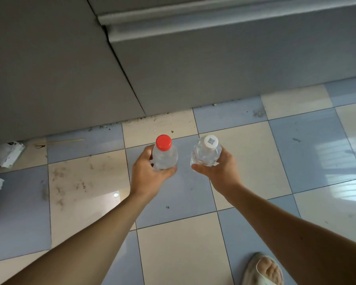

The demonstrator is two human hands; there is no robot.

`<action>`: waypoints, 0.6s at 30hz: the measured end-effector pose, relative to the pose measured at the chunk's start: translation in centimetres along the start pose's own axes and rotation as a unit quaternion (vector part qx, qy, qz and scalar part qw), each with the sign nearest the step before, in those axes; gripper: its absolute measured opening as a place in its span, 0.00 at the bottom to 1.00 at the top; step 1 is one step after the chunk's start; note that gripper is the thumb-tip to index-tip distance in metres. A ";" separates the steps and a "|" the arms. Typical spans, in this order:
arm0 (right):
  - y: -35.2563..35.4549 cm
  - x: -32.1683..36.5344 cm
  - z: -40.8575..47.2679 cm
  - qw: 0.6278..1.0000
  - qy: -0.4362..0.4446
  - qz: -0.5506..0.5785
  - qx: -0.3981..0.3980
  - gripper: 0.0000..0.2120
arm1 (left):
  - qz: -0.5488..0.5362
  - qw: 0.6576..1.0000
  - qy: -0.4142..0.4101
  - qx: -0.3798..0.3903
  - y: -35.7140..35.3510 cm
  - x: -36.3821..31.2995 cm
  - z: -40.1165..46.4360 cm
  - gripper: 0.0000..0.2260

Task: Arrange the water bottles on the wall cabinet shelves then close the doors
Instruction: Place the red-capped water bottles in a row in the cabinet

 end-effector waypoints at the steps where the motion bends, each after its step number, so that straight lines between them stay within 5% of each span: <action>1: 0.6 1.7 -0.7 1.000 0.004 -0.002 0.007 0.33 | 0.000 1.000 -0.001 -0.001 0.8 -1.3 -0.8 0.31; 18: 13.2 39.1 -17.9 0.988 0.140 -0.030 0.058 0.30 | -0.052 0.992 -0.113 0.017 21.0 -33.4 -19.1 0.29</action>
Point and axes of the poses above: each hand's wrist, its own z-axis towards the middle knuckle, its own y-axis out of the back of the hand, x = y × z, the point moved 9 cm from there along z, towards the middle knuckle, and after that the axes turned 6 degrees about y, right-handed, at the moved point
